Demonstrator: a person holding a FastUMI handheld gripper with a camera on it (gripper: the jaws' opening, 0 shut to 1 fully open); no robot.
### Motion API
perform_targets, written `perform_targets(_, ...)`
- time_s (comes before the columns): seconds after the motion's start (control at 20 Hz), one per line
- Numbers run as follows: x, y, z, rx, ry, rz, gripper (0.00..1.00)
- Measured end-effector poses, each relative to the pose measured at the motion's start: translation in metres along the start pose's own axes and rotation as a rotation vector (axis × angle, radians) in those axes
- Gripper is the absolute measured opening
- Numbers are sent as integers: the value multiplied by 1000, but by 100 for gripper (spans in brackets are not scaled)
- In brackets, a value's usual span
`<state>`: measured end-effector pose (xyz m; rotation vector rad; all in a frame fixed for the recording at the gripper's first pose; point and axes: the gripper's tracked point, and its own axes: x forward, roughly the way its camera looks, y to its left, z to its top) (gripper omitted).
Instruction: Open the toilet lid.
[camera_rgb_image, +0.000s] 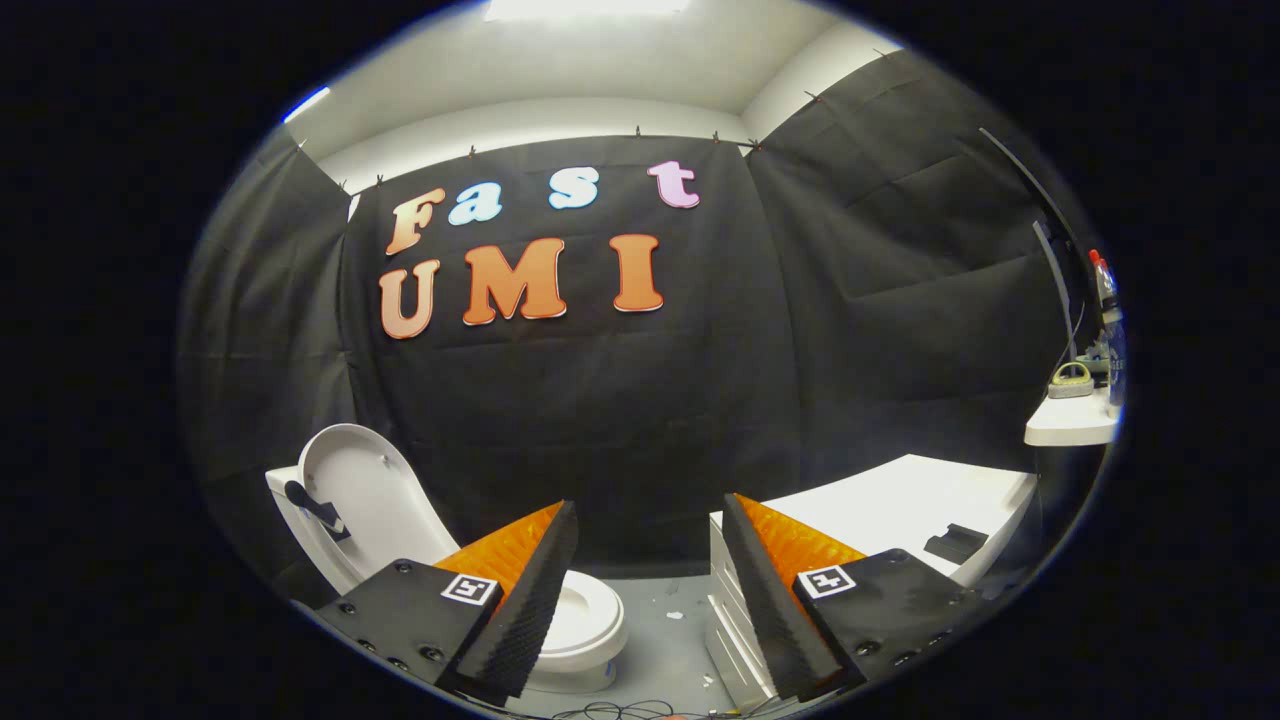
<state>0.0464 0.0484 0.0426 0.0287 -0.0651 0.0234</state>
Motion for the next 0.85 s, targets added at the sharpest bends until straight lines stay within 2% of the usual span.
perform_targets(0.25,3,-12,-28,15,35,-11,97)
perform_targets(0.85,9,-9,-39,-69,48,-3,98)
